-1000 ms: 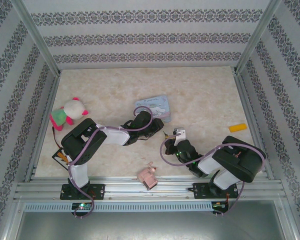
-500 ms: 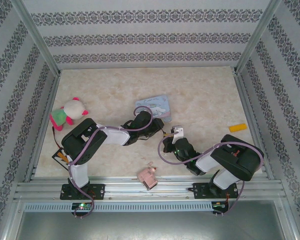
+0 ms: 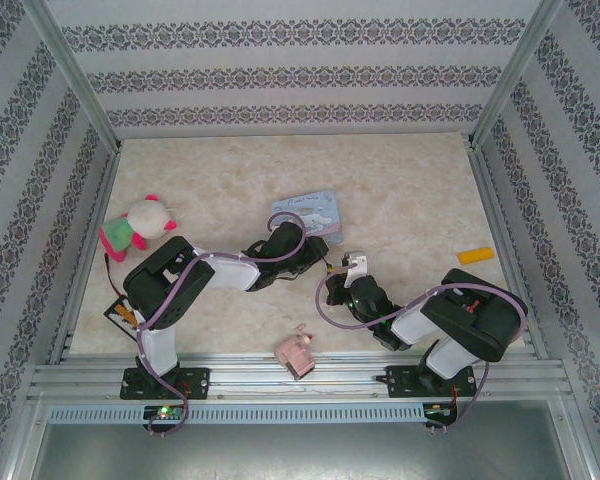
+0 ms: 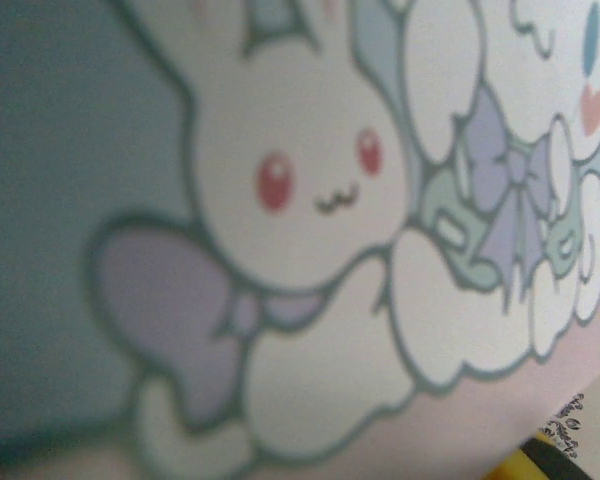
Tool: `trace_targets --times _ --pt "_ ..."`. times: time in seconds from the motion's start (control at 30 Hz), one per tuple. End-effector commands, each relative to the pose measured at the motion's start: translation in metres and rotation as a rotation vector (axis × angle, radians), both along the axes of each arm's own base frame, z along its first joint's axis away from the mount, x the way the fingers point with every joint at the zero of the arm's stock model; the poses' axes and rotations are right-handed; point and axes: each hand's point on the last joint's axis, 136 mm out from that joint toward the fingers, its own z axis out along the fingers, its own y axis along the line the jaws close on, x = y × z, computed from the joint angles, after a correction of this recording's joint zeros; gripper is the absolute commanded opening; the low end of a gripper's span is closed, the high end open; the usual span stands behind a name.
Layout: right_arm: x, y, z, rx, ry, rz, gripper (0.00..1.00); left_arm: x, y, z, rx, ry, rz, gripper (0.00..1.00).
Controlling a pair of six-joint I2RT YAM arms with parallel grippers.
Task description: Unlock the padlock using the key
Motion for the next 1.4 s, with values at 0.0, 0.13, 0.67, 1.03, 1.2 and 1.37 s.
trace_targets --times 0.0,0.13,0.67,1.03,1.2,1.37 --pt "0.0073 0.0001 0.0065 0.003 -0.027 -0.019 0.00 -0.0051 -0.0097 -0.0026 -0.059 0.050 -0.017 0.05" --pt "0.0086 -0.0001 0.0064 0.005 -0.026 -0.021 0.00 -0.0053 -0.0095 -0.0034 -0.060 0.052 -0.017 0.05" --pt "0.0110 -0.0019 0.0038 0.001 -0.018 -0.022 0.00 -0.0036 -0.0098 -0.0021 -0.069 0.050 -0.010 0.05" --pt "0.0135 -0.0010 0.0052 0.009 -0.022 -0.024 0.00 -0.0036 -0.0122 -0.0045 -0.070 0.059 -0.018 0.05" --pt "0.0137 -0.0004 0.0078 0.013 -0.029 -0.021 0.00 -0.0036 -0.0124 -0.0051 -0.071 0.061 -0.018 0.05" --pt "0.0121 -0.0032 0.0106 0.015 -0.038 -0.024 0.00 -0.0029 -0.0114 -0.0055 -0.070 0.062 -0.014 0.05"
